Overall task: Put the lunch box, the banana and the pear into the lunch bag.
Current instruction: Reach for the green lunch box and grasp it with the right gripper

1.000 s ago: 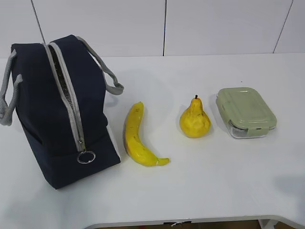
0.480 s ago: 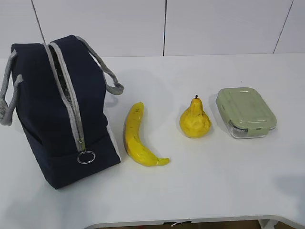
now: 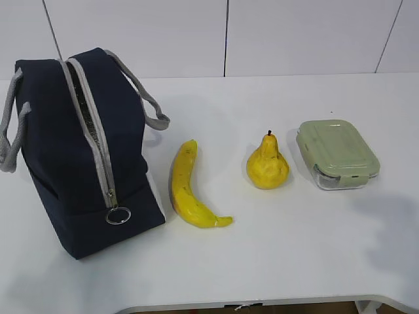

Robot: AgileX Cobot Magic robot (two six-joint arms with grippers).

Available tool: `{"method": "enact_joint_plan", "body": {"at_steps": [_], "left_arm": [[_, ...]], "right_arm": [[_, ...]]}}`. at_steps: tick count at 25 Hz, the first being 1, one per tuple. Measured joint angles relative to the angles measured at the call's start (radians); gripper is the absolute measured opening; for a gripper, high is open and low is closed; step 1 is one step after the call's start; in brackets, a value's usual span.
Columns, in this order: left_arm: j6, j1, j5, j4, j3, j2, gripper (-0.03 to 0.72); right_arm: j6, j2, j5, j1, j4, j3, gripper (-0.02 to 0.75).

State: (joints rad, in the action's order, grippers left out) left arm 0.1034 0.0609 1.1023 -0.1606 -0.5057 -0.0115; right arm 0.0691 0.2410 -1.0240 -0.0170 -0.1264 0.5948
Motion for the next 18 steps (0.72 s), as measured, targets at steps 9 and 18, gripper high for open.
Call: {"method": "enact_joint_plan", "body": {"at_steps": [9,18], "left_arm": [[0.0,0.0,0.0,0.0,0.0,0.0,0.242],[0.0,0.0,0.0,0.0,0.0,0.0,0.242]], "right_arm": [[0.0,0.266,0.025,0.0,0.002,0.131,0.555],[0.0,0.515,0.045,0.0,0.022,0.317,0.554]]}}
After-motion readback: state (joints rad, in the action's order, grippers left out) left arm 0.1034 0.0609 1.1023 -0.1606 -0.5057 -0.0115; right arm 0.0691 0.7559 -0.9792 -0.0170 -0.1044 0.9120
